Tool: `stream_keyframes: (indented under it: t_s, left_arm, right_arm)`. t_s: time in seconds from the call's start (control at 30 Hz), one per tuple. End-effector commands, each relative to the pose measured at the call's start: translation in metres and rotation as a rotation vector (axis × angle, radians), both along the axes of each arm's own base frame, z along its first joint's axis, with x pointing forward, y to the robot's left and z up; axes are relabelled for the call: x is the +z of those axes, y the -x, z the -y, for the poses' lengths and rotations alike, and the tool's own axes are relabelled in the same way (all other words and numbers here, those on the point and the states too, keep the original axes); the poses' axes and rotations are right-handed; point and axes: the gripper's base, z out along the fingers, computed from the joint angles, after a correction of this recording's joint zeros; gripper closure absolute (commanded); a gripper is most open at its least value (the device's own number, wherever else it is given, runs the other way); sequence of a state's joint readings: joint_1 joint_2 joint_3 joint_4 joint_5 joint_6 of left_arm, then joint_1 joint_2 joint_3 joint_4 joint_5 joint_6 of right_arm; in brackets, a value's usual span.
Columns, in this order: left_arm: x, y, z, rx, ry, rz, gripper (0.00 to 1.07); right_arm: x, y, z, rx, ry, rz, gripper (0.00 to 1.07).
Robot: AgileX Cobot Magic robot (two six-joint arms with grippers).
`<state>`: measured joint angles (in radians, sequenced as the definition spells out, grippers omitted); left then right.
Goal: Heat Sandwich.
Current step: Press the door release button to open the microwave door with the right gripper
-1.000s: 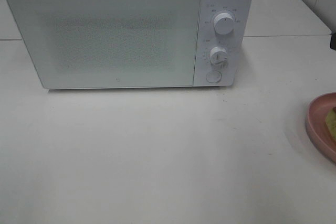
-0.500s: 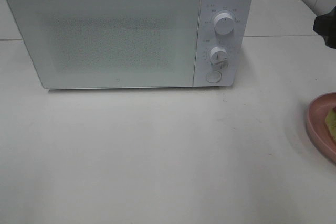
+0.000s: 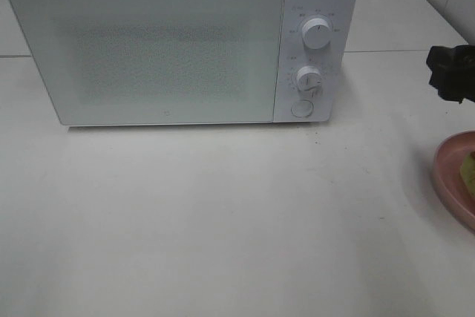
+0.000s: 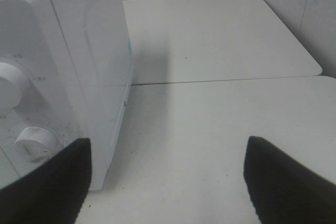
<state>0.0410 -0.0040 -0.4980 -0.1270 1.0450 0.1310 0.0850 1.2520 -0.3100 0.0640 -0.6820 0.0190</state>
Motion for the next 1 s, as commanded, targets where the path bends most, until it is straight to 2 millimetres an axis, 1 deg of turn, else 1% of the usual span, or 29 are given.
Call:
stream_keyframes:
  t_s: [0.03,0.13,0.17,0.3,0.47,0.6,0.67,0.73,0.77,0.9,1.0]
  left_arm:
    - [0.001,0.004,0.001,0.0,0.012,0.041,0.05]
    - [0.001,0.004,0.001,0.0,0.012,0.041,0.05]
    - [0.001,0.004,0.001,0.0,0.012,0.041,0.05]
    - [0.001,0.004,0.001,0.0,0.012,0.041,0.05]
    - [0.001,0.004,0.001,0.0,0.012,0.041,0.05]
    - [0.001,0.004,0.001,0.0,0.012,0.041,0.05]
    - [0.001,0.004,0.001,0.0,0.012,0.041,0.05]
    - [0.001,0.004,0.001,0.0,0.012,0.041,0.05]
    - [0.001,0.004,0.001,0.0,0.012,0.041,0.05]
    - [0.001,0.004,0.001,0.0,0.012,0.041,0.05]
    - [0.001,0.004,0.001,0.0,0.012,0.041,0.05]
  right_arm:
    - [-0.006,0.0,-0.012,0.02,0.052,0.035,0.31]
    - [-0.012,-0.001,-0.021,0.028,0.065,0.022,0.31]
    - [-0.012,-0.001,-0.021,0.028,0.065,0.022,0.31]
    - [-0.021,-0.002,-0.039,0.039,0.05,0.017,0.31]
    - [-0.026,-0.002,-0.047,0.041,0.047,0.012,0.31]
    - [-0.037,0.001,-0.064,0.04,0.094,0.021,0.31]
    - [-0.039,0.002,-0.066,0.037,0.103,0.02,0.31]
    - [-0.043,0.005,-0.076,0.044,0.115,0.032,0.31]
    - [-0.043,0.005,-0.076,0.044,0.115,0.032,0.31]
    - [-0.051,0.01,-0.09,0.057,0.127,0.038,0.31]
    - [-0.055,0.012,-0.094,0.057,0.13,0.032,0.31]
